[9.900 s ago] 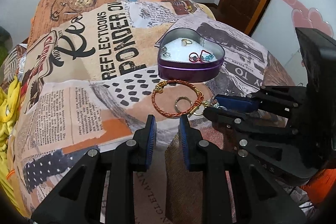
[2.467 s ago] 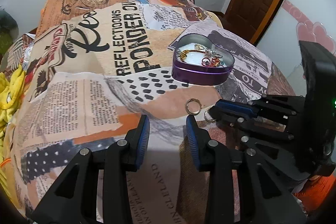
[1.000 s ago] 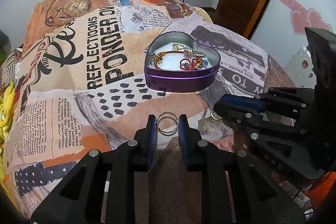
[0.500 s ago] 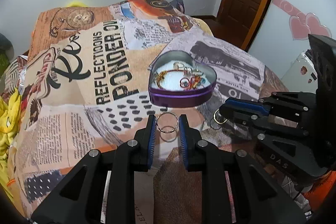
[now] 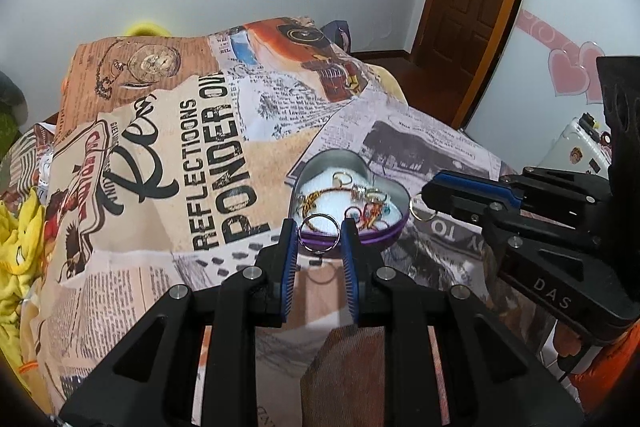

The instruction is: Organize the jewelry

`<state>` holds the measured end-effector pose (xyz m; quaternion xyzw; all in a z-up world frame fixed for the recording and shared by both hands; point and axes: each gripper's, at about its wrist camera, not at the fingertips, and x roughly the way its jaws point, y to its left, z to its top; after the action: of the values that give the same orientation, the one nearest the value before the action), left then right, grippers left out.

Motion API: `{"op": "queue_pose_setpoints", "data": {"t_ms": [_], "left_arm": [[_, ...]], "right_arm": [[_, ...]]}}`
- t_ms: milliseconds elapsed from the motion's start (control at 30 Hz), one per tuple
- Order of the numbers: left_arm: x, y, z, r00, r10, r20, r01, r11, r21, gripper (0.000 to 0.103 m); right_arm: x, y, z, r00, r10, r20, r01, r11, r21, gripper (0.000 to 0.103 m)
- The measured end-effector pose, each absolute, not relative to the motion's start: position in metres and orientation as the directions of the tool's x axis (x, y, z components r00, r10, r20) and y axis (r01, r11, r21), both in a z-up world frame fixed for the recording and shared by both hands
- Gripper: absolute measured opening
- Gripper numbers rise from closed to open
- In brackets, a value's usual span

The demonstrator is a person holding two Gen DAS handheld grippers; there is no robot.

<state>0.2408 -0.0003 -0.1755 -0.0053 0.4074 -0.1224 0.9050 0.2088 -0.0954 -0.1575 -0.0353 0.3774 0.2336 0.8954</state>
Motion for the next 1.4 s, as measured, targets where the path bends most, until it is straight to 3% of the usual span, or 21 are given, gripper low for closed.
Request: {"op": "queue_pose_setpoints", "data": {"t_ms": [333, 1400], "left_arm": [[0.262, 0.0, -0.183, 0.627, -0.232, -0.744, 0.223, 0.968, -0.113, 0.021], [0.288, -0.001, -0.21, 0.574, -0.257, -0.778, 0.235, 0.961, -0.145, 0.021]], "right_arm": [[0.226, -0.09, -0.155, 0.616, 0.408, -0.674, -0.449, 0.885, 0.125, 0.008], [0.266, -0.077, -0.182, 0.509, 0.429, -0.746, -0.471, 0.864, 0.176, 0.008]]}}
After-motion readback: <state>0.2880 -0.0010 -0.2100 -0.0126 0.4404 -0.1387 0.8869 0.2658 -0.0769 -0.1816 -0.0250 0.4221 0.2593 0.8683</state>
